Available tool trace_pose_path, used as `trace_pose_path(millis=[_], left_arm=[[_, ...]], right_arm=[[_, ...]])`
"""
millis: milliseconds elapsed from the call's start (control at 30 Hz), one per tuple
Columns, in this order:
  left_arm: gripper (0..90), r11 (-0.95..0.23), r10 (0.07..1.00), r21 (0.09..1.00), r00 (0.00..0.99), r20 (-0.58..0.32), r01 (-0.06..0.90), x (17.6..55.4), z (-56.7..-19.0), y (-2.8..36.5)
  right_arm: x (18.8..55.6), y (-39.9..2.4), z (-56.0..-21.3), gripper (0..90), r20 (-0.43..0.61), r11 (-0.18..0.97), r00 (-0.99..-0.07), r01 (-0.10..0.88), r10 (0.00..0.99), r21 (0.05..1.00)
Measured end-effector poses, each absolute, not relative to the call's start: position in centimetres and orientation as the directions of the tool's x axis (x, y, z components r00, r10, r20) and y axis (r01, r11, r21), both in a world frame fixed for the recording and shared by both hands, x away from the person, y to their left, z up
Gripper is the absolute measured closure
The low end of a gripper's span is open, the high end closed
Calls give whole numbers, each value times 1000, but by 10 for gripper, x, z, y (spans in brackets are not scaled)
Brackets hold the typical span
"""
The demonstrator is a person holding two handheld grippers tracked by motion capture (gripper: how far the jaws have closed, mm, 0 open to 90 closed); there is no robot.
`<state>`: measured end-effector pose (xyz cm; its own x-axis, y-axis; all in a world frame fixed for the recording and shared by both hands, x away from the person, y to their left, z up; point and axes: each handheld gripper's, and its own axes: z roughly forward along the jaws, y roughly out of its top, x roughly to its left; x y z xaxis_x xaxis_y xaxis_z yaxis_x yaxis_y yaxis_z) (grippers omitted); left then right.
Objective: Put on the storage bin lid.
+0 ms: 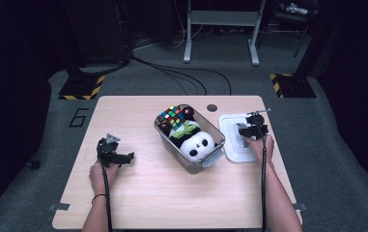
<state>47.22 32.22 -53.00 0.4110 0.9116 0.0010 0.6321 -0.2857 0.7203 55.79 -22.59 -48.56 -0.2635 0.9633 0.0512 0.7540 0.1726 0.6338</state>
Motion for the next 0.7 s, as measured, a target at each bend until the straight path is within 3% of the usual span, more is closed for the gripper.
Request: trace_pose_path(millis=[167, 700], left_arm=[[0, -287, 912, 715, 410, 0, 637, 472, -529, 323], [0, -278, 916, 719, 401, -2, 637, 473, -530, 322]], right_arm=[[558, -229, -485, 666, 42, 176, -262, 751, 964, 637], [545, -245, -461, 669, 38, 203, -309, 708, 950, 676]])
